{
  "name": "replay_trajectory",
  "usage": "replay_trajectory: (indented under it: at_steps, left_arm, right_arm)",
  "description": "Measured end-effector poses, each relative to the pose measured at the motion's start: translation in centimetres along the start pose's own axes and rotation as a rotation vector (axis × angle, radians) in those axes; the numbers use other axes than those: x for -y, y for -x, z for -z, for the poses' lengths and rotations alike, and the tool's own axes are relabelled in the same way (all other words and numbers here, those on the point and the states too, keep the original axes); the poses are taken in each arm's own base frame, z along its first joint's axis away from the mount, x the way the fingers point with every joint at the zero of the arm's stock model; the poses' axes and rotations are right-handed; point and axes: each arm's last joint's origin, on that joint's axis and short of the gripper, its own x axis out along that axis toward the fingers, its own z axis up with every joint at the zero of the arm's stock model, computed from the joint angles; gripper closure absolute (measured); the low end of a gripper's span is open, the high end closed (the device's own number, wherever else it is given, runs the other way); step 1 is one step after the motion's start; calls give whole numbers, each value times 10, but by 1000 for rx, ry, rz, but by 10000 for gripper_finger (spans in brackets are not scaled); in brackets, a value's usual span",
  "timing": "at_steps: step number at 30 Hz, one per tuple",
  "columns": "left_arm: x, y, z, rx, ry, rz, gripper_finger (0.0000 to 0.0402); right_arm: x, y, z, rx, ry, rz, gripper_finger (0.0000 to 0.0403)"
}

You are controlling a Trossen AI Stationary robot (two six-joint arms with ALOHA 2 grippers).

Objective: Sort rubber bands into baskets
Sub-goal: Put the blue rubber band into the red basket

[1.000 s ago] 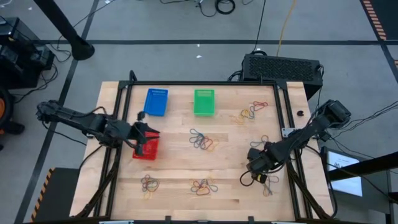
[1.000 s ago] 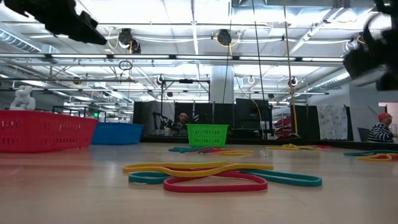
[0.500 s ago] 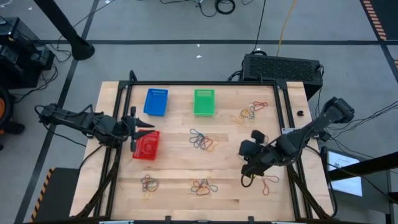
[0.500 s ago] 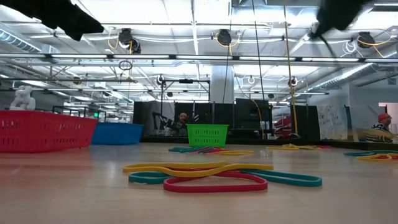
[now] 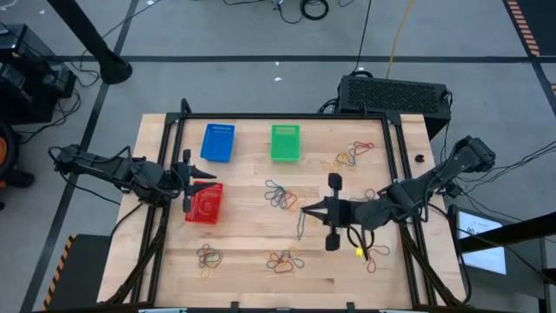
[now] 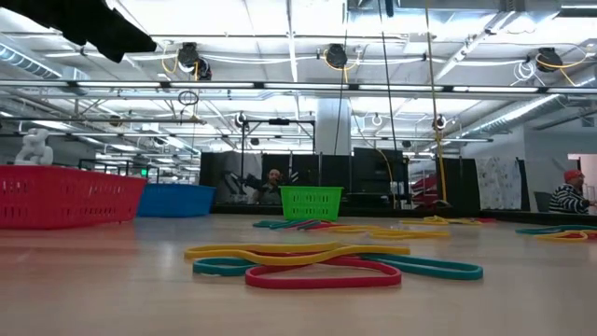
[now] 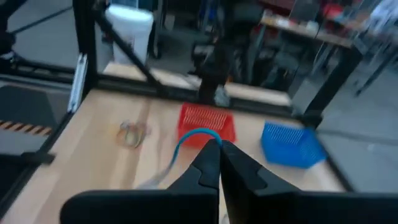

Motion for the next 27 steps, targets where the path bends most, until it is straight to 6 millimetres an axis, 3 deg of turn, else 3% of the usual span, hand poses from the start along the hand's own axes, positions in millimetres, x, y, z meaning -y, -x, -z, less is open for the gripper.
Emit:
replay_trajectory:
  at_steps: [6,13,19,27]
  left_arm:
    - [0,0,0,-1,-1,-1,311]
    - [-2,0,0,-2,-1,-81,311]
    - [-8,1,1,-11,-1,-285,311]
    - [-17,2,9,-68,-8,-629,311]
  right_arm:
    - [20,-23,1,8,17,91,402]
    - [47,-83,19,27,-20,148,402]
    - [62,-141,40,189,-49,-12,402]
    - [77,-199,69,365,-116,9,402]
